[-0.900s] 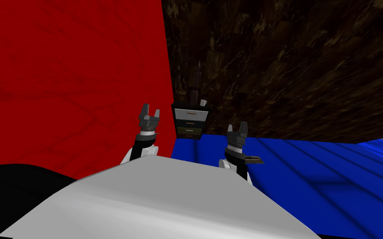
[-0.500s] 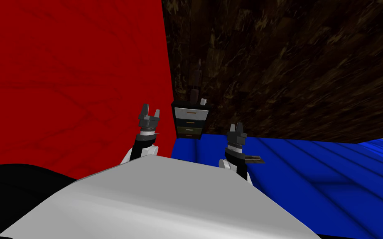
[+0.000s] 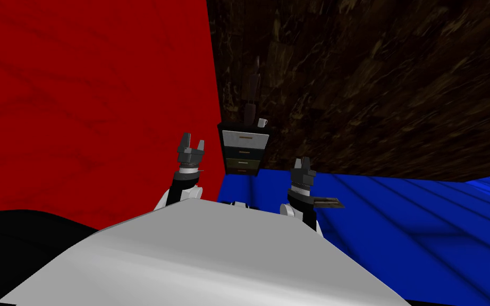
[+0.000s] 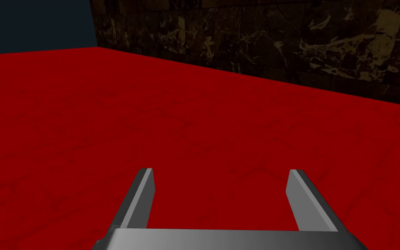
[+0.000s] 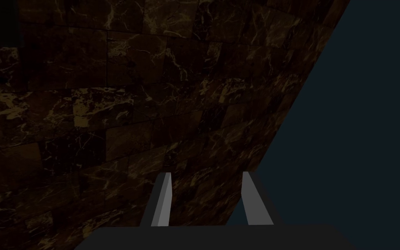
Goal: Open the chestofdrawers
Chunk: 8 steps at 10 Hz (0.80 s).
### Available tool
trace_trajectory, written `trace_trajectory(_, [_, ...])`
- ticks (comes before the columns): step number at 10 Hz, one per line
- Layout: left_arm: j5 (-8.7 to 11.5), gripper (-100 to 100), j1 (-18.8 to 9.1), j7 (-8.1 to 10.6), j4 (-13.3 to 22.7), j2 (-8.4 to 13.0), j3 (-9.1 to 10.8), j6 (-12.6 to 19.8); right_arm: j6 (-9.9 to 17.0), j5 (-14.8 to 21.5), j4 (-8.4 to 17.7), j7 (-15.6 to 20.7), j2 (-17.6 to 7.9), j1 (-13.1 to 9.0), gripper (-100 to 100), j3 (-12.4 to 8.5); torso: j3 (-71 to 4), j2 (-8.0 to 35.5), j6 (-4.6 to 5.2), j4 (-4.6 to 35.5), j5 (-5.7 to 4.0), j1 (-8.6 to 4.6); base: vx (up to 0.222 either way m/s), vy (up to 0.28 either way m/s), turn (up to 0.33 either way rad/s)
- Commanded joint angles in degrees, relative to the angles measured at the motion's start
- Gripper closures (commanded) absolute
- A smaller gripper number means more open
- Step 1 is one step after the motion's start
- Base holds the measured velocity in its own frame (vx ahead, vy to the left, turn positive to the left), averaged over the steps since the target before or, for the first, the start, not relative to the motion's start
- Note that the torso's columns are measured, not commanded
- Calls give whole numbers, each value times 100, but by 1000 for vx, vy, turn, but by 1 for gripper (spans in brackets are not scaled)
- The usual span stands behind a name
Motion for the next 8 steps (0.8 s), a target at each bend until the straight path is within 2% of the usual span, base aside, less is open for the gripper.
trace_trajectory(1, [3,-100,-17,-5,11,220,2,69,0,0,0,0,0,0,0,0,-846,423,0,423,0,0,24,-11,-4])
trace_trajectory(2, [5,-100,-34,-11,22,361,5,135,1,0,2,0,0,1,0,0,-1244,611,0,611,0,-2,53,-22,-5])
trace_trajectory(4, [11,-100,-79,-24,53,599,10,314,1,0,3,0,0,2,0,0,-1387,671,0,680,-1,-3,70,-32,-7])
trace_trajectory(8, [28,-100,-194,-60,134,855,26,771,1,0,3,0,1,2,0,1,-1382,693,0,692,-1,-5,95,-40,-9])
